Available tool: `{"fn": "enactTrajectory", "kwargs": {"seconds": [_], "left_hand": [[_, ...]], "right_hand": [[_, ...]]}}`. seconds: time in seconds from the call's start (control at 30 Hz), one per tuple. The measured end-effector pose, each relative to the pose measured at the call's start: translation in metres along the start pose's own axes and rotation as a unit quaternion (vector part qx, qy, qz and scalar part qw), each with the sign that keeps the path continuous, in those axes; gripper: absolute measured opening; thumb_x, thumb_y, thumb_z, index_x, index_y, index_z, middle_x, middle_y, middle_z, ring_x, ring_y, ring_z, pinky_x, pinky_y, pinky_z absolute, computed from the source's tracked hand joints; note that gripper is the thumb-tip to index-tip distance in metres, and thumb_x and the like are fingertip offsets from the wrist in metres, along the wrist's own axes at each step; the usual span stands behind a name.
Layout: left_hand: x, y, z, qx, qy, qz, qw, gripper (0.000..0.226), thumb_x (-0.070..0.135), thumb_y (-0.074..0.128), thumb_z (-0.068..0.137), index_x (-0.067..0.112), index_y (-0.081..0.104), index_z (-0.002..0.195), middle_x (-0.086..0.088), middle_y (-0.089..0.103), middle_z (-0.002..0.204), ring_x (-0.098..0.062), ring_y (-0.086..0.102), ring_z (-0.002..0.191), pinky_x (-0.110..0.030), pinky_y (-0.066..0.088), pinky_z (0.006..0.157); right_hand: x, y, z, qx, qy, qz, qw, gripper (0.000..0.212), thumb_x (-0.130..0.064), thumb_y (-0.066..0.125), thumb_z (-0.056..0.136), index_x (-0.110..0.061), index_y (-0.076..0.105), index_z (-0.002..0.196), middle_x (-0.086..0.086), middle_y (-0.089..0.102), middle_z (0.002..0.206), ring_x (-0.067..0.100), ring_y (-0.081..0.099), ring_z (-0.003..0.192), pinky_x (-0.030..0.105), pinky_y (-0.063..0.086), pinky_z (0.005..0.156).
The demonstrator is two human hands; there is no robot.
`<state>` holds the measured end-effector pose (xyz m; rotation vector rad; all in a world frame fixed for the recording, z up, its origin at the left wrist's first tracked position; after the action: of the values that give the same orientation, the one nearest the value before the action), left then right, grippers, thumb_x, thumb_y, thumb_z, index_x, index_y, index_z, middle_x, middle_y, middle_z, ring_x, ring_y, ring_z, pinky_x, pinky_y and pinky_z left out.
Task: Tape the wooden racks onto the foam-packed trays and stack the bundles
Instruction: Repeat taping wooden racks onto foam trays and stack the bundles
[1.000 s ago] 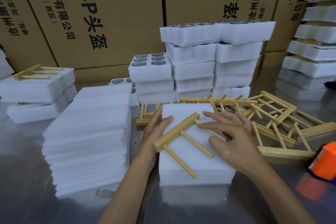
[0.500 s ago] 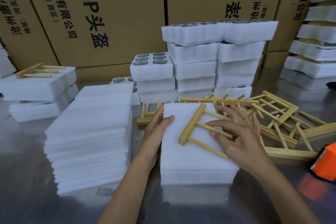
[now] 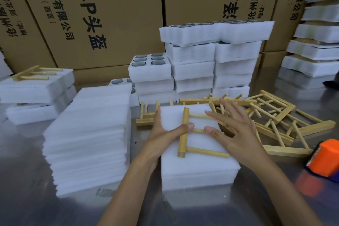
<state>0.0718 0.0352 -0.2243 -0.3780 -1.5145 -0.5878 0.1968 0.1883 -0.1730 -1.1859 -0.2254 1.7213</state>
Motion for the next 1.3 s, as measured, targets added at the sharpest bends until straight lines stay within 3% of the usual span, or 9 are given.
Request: {"fn": "enactTrajectory", "kwargs": {"seconds": [0.27,0.37,0.47,0.57,0.7,0.93,1.07,1.17,1.3], "left_hand": [[0.008,-0.011,-0.008,0.085,0.028,-0.032,0.995,0.038,0.024,0.064,0.085,0.056,0.067,0.104,0.031,0.070,0.093,0.004,0.068,0.086,-0.025,0.053,0.073],[0.013,-0.014,-0.001,0.125,0.004,-0.015,0.992,0.040,0.017,0.052,0.096,0.029,0.060,0.133,0.011,0.060,0.132,-0.007,0.058,0.106,-0.015,0.047,0.080],[0.019,-0.014,-0.005,0.120,0.014,0.022,0.992,0.036,0.017,0.047,0.100,0.031,0.061,0.129,0.013,0.056,0.132,-0.001,0.057,0.107,-0.003,0.042,0.074],[0.020,-0.004,-0.013,0.084,0.052,0.120,0.988,0.032,0.029,0.064,0.092,0.046,0.065,0.119,0.012,0.044,0.150,-0.002,0.040,0.137,-0.029,0.037,0.112],[0.030,-0.003,-0.010,0.071,0.103,0.235,0.964,0.033,0.029,0.070,0.088,0.053,0.067,0.111,0.014,0.013,0.164,-0.002,0.008,0.150,-0.033,0.021,0.118],[0.044,0.002,-0.012,0.081,0.162,0.297,0.938,0.020,0.022,0.058,0.092,0.028,0.056,0.073,-0.004,0.055,0.128,-0.013,0.047,0.126,-0.030,0.034,0.087],[0.046,0.010,-0.009,0.050,0.156,0.320,0.933,0.018,0.017,0.052,0.097,0.030,0.058,0.087,0.007,0.054,0.102,-0.017,0.053,0.096,-0.024,0.038,0.075],[0.035,0.013,-0.005,0.003,0.085,0.297,0.951,0.025,0.020,0.048,0.100,0.041,0.060,0.105,0.025,0.041,0.131,-0.008,0.041,0.128,-0.025,0.035,0.091],[0.046,0.009,-0.008,0.032,0.066,0.372,0.925,0.033,0.020,0.054,0.098,0.038,0.056,0.125,-0.001,0.014,0.165,-0.014,0.004,0.153,-0.028,0.019,0.112]], "right_hand": [[0.066,-0.042,0.000,0.158,0.150,-0.052,0.975,0.032,-0.038,0.051,0.098,-0.026,0.064,0.125,-0.004,0.055,0.140,0.016,0.033,0.139,0.049,0.018,0.116],[0.084,-0.048,-0.004,0.156,0.196,-0.038,0.968,0.032,-0.032,0.057,0.095,-0.023,0.063,0.125,0.004,0.059,0.134,0.024,0.042,0.133,0.051,0.025,0.114],[0.084,-0.048,-0.013,0.172,0.217,-0.027,0.961,0.027,-0.030,0.056,0.095,-0.022,0.064,0.120,0.004,0.067,0.120,0.025,0.051,0.123,0.050,0.020,0.115],[0.059,-0.055,-0.022,0.196,0.161,-0.065,0.965,0.023,-0.021,0.059,0.091,-0.025,0.066,0.113,-0.003,0.066,0.117,0.019,0.050,0.123,0.049,0.016,0.116],[0.031,-0.094,-0.043,0.233,0.079,-0.126,0.961,0.024,-0.015,0.065,0.084,-0.030,0.067,0.103,-0.008,0.067,0.115,0.018,0.053,0.118,0.049,0.029,0.108],[0.093,-0.206,-0.112,0.318,0.288,-0.322,0.844,0.052,-0.041,0.038,0.085,0.002,0.065,0.097,0.031,0.061,0.102,0.045,0.054,0.101,0.051,0.040,0.089],[0.112,-0.205,-0.115,0.265,0.290,-0.375,0.840,0.064,-0.039,0.030,0.092,0.006,0.064,0.061,0.030,0.056,0.056,0.038,0.061,0.060,0.043,0.042,0.079],[0.109,-0.209,-0.114,0.301,0.254,-0.366,0.843,0.058,-0.027,0.034,0.092,0.012,0.064,0.060,0.033,0.056,0.055,0.039,0.058,0.055,0.043,0.040,0.074],[0.095,-0.229,-0.107,0.380,0.199,-0.325,0.843,0.061,-0.025,0.031,0.093,0.019,0.062,0.064,0.038,0.056,0.058,0.049,0.058,0.058,0.043,0.040,0.060]]}}
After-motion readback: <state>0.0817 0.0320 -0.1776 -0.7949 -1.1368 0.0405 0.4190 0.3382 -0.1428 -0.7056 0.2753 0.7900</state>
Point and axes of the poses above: each hand's wrist, its own z-axis towards the middle knuckle, its own y-axis out of the palm, x = y × z, the point moved 10 cm from there along z, towards the middle knuckle
